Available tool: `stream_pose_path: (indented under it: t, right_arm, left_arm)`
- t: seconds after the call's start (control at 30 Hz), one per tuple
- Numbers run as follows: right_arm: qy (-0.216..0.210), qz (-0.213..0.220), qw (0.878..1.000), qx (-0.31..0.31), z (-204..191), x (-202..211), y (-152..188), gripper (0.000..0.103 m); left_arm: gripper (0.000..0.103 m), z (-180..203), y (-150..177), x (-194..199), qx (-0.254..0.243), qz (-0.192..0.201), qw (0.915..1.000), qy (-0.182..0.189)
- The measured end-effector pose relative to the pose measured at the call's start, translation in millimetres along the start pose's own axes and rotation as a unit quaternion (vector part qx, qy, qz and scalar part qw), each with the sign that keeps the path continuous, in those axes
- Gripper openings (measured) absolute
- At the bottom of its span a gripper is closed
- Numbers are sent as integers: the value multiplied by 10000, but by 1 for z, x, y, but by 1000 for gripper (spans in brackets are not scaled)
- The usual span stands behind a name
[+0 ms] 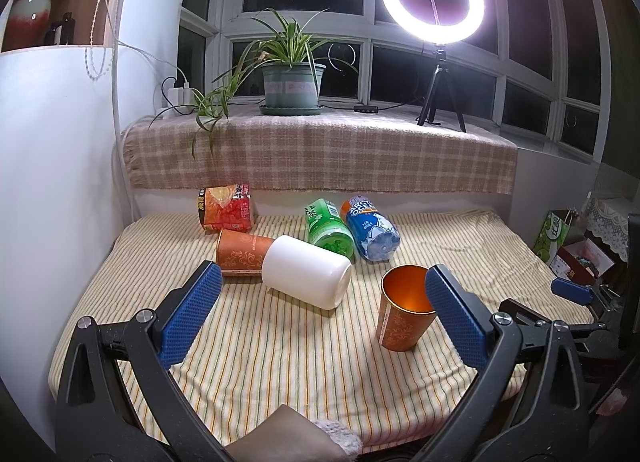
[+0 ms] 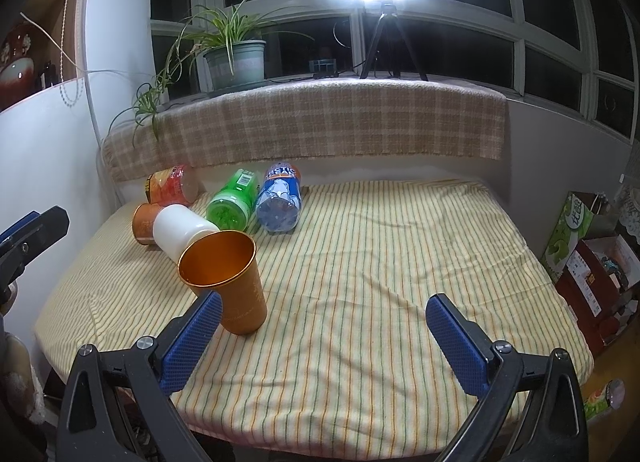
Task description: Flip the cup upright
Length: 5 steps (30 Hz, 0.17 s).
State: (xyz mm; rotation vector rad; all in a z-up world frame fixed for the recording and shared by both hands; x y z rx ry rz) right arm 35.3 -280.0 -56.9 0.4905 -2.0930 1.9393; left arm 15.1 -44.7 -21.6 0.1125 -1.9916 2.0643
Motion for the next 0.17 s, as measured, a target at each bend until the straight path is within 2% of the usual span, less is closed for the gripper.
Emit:
stream_pose_path:
  t: [0.17]
  right_arm:
    - [-77,-62,10000,5,-4,-2,3,103]
  left_arm:
    - [103,-2,0,0,-53,14,10000,-41]
Point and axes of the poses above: each gripper's, at about its wrist camera, not at the fingertips, and x roughly against the way its jaws point, z to its right, y to its underside, the point moved 1 cm from there along -x, roughly the way its jaws point, and after that the axes turned 11 degrees about z, right-handed, at the moved point
